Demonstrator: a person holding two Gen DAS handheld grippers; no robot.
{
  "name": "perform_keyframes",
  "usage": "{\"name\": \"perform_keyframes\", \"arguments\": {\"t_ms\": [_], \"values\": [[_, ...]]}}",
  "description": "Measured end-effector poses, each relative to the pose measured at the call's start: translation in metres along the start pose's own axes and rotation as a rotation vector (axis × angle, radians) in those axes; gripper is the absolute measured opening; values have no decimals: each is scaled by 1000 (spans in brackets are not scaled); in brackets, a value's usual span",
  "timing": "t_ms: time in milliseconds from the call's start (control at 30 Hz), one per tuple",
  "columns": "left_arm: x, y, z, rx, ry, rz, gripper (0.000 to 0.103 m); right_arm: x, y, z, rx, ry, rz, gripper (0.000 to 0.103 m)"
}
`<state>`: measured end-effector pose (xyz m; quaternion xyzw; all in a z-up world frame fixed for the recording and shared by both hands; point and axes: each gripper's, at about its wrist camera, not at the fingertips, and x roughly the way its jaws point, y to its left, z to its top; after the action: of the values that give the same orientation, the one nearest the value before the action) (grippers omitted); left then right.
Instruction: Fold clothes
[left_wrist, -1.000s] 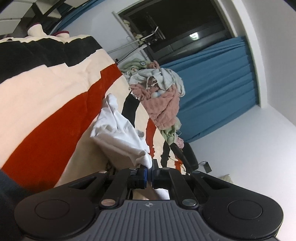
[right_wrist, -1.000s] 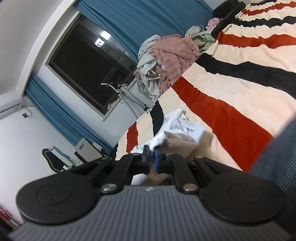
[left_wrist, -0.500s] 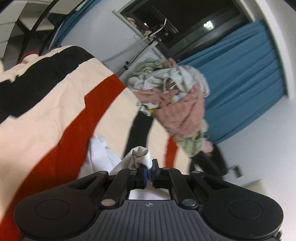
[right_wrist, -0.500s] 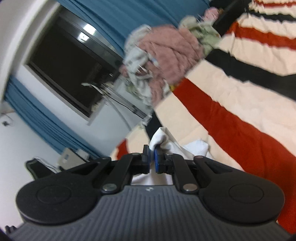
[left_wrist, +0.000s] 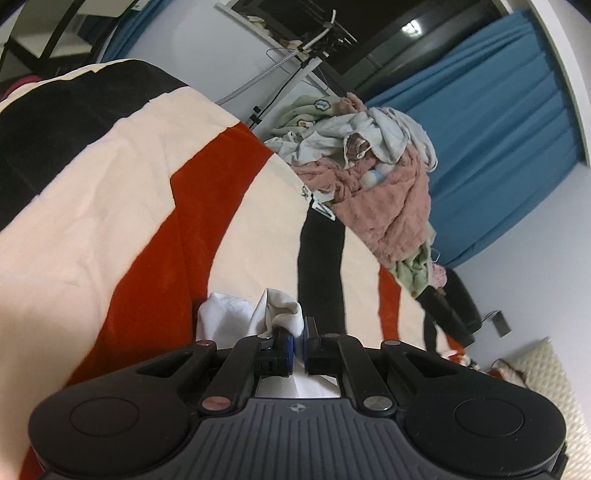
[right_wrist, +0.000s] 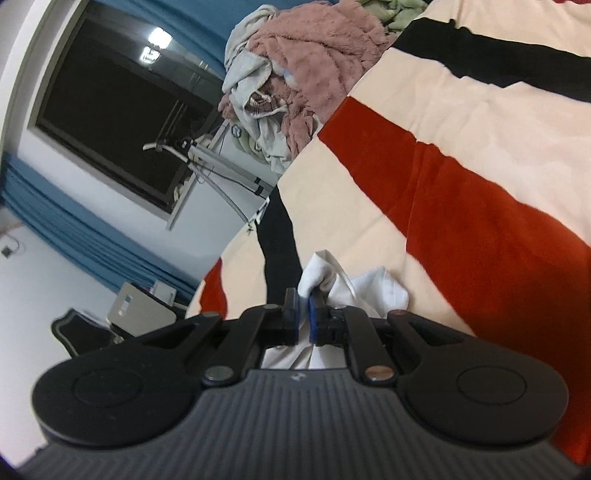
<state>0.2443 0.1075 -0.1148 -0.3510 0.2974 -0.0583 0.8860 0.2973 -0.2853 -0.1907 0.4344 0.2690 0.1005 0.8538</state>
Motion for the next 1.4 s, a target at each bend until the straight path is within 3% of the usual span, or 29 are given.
{"name": "perform_keyframes", "arguments": {"t_ms": [67, 100, 133, 167, 200, 233, 367, 400, 433, 500, 567, 700, 900, 1167, 1400], "values": [[1, -2, -1, 37, 13, 8, 6, 0, 0, -1, -16, 10, -7, 12], [0, -6, -1, 67, 14, 11, 14, -2, 3, -1, -35, 14, -7, 20], [-2, -9, -2, 96, 15, 15, 30, -6, 7, -2, -55, 10, 2, 29], [-4, -13, -3, 137, 12, 18, 43, -12, 13, -4, -77, -4, 23, 57], [-7, -19, -5, 194, 1, 26, 72, -18, 19, -6, -99, -19, 44, 86], [-11, -25, -9, 254, -23, 49, 88, -24, 25, -8, -120, -34, 65, 90], [-23, -43, -27, 431, -86, 97, 88, -44, 49, -23, -251, -39, 87, 88], [-24, -46, -30, 455, -88, 103, 88, -47, 53, -27, -285, -34, 81, 83], [-24, -47, -33, 463, -85, 107, 88, -47, 55, -31, -318, -23, 65, 72], [-23, -50, -38, 477, -77, 116, 88, -43, 59, -40, -420, -4, 0, 40], [-19, -50, -42, 488, -59, 126, 88, -31, 62, -50, -554, 3, -100, 28], [0, -46, -50, 534, -37, 201, 86, 7, 60, -68, -770, -3, -244, 27], [19, -40, -61, 578, -1, 271, 83, 24, 50, -70, -760, 31, -269, 25], [-20, -51, -70, 593, -37, 250, 83, -32, 76, -81, -782, -2, -216, 27], [-62, -63, -107, 620, -35, 236, 83, -77, 68, -96, -780, 38, -277, 27]]}}
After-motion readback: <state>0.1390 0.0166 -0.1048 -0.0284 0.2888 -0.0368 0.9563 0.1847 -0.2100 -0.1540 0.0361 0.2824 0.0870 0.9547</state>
